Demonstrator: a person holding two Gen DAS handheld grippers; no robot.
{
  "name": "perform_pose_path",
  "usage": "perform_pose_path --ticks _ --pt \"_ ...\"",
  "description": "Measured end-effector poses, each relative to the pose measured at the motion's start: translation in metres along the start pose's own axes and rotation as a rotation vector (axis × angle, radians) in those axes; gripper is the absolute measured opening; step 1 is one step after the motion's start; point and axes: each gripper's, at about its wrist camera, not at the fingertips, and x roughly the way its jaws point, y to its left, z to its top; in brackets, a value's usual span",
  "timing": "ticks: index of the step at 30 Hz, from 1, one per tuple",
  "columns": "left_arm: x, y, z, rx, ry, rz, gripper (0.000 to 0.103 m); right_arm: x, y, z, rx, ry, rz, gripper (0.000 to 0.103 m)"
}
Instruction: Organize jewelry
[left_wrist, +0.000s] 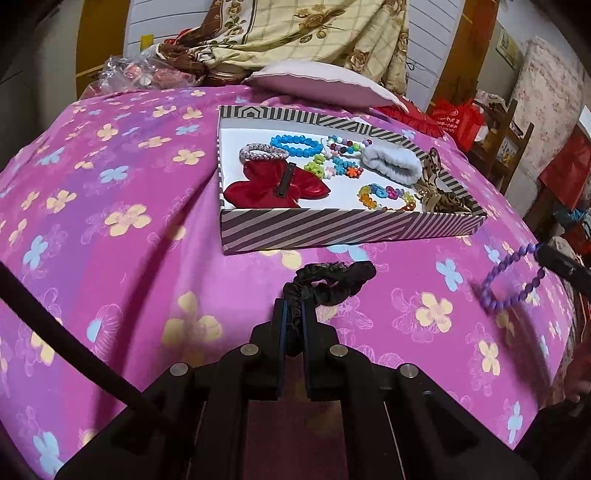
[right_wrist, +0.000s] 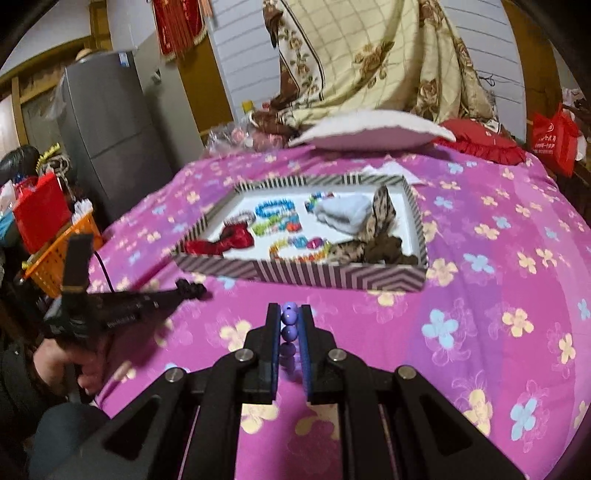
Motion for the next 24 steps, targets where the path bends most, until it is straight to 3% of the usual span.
perform_pose_path --ticks 24 --pt "-0.001 0.0 -0.001 0.002 -0.002 0.007 0.003 0.011 0.003 -0.006 -0.046 0.032 -0.105 0.009"
